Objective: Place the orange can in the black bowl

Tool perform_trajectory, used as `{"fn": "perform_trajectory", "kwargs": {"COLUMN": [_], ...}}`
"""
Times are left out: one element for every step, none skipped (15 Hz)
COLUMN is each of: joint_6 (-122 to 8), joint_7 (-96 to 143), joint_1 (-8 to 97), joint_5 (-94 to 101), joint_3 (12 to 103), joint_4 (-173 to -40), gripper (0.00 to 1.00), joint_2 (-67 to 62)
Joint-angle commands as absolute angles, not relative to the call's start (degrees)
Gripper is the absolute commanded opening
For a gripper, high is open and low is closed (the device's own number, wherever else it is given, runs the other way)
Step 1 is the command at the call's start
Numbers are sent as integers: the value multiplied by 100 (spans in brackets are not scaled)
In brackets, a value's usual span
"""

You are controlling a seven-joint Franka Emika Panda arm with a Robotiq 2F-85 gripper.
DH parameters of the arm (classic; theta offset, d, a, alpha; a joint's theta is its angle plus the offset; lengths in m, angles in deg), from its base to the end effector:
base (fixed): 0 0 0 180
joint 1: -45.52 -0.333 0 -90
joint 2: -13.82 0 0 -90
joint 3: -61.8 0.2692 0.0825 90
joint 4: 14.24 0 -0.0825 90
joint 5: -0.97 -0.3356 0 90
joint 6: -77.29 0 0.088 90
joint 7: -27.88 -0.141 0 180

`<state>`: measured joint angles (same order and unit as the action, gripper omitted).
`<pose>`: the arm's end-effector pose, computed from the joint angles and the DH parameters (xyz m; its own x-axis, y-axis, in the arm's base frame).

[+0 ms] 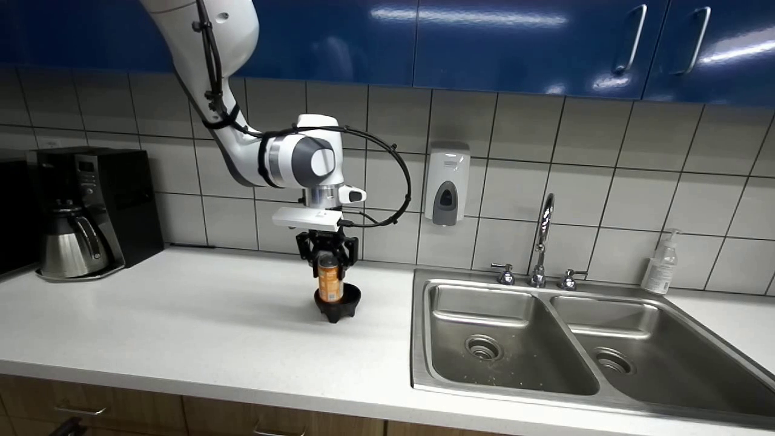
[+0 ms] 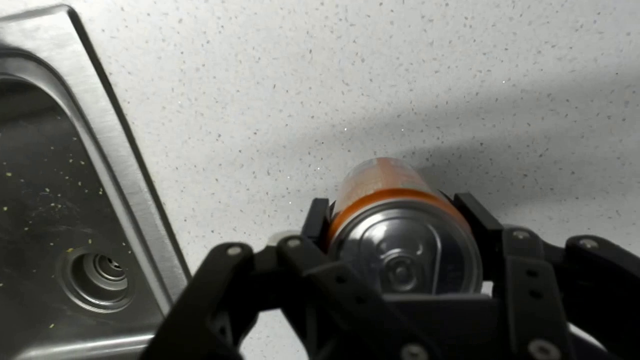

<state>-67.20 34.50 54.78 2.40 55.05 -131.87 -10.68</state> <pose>0.5302 -0.1534 0.1938 0.9908 -0.1306 0.0349 -0.1328 -0.9888 0.0686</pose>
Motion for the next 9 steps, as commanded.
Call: {"fn": "perform_trajectory", "kwargs": {"joint_6": [-6398,-6391,-6372,-6359,-6342,-6318,-6296,-6267,-6209], "joint_7": [3313,3258,3234,3201,3177,3167,3138,3121,3147], "joint_1": [5446,5417,5401,5381,5369,5359,5348,5342,5375], "joint_5": [223,241,246,253,253,262,267,268,271], "joint_3": [5544,5536,5538,5537,5538,5536,5530,5527,5510], "joint_4": [-12612,-12501,-12399,-12284,-12167,-12066,-11956,-11839,-11694], "gripper": [40,40,40,40,40,40,40,40,40], "joint_2": [-1398,-1500,-1587,-1695,-1799,-1887,-1985,-2090,-2208]}}
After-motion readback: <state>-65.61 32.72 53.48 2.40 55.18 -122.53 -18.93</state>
